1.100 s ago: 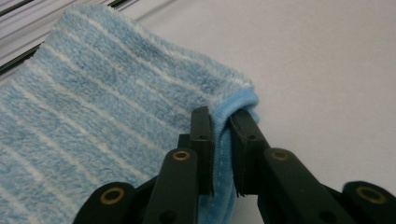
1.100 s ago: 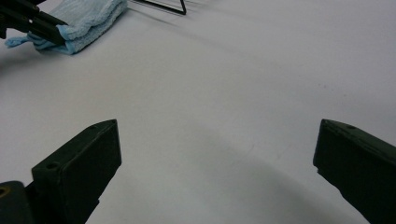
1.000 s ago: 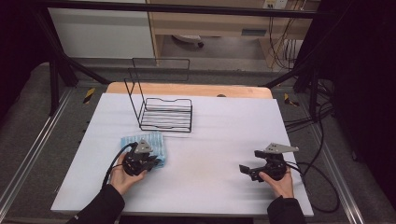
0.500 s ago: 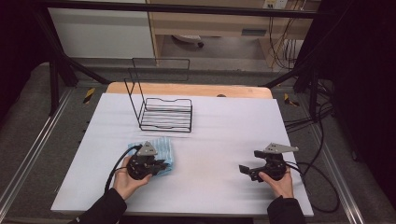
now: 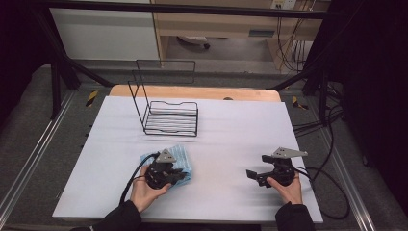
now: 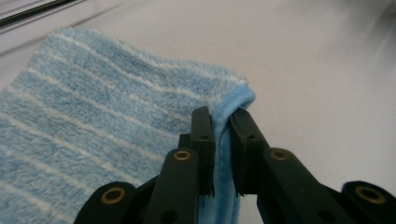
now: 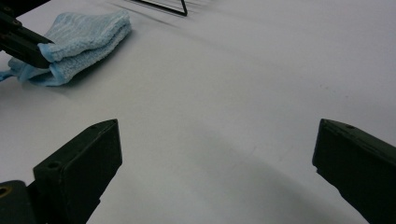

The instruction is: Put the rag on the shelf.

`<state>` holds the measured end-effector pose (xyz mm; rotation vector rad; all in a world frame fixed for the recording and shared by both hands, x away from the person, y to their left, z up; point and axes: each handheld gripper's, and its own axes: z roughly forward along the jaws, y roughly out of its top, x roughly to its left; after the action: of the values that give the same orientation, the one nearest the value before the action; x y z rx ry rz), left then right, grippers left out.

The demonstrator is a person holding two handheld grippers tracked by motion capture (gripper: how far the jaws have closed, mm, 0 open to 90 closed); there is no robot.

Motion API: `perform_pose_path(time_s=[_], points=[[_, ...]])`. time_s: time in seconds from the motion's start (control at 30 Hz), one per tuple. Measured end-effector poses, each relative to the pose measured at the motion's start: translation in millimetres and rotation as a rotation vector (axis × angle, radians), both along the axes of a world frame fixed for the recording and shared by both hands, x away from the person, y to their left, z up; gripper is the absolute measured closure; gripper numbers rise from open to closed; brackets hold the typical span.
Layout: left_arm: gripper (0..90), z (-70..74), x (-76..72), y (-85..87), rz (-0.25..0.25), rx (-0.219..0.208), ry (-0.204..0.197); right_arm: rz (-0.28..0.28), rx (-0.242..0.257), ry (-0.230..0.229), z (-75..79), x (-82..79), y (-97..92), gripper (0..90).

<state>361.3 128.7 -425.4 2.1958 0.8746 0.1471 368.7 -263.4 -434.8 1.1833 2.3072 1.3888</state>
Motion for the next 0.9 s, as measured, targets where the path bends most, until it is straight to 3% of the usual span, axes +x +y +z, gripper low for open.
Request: perform_pose_path(time_s=[0.13, 0.23, 0.37, 0.43, 0.57, 0.6, 0.67, 0.9], points=[[75.1, -2.5, 1.7, 1.6, -0.030, 0.001, 0.008, 0.002, -0.003, 0.001, 0.5, -0.5, 1.4, 2.2], [66.2, 4.6, -0.1, 8.5, -0.038, -0.009, -0.017, 0.006, -0.008, 0.000, 0.4, -0.6, 3.2, 2.4], [56.3, 15.3, -1.3, 23.0, -0.013, -0.020, -0.041, 0.006, -0.009, -0.008, 1.0, -1.1, 6.0, 2.9], [50.7, 23.5, -1.2, 45.2, 0.035, -0.013, -0.056, -0.001, -0.012, -0.001, 1.7, -1.8, 7.7, 3.2], [44.5, 22.8, -0.8, 78.9, 0.128, 0.011, -0.037, -0.007, -0.018, -0.008, 2.6, -2.1, 12.2, 3.8], [44.5, 22.8, -0.8, 78.9, 0.128, 0.011, -0.037, -0.007, -0.019, -0.008, 2.8, -2.0, 14.0, 4.1], [44.1, 15.5, -2.6, 98.0, 0.170, 0.013, -0.002, -0.006, -0.024, -0.004, 3.0, -2.2, 18.2, 5.2], [48.1, 0.6, -10.7, 108.5, 0.168, 0.001, 0.063, -0.004, -0.033, -0.018, 7.0, -3.4, 40.5, 10.0]])
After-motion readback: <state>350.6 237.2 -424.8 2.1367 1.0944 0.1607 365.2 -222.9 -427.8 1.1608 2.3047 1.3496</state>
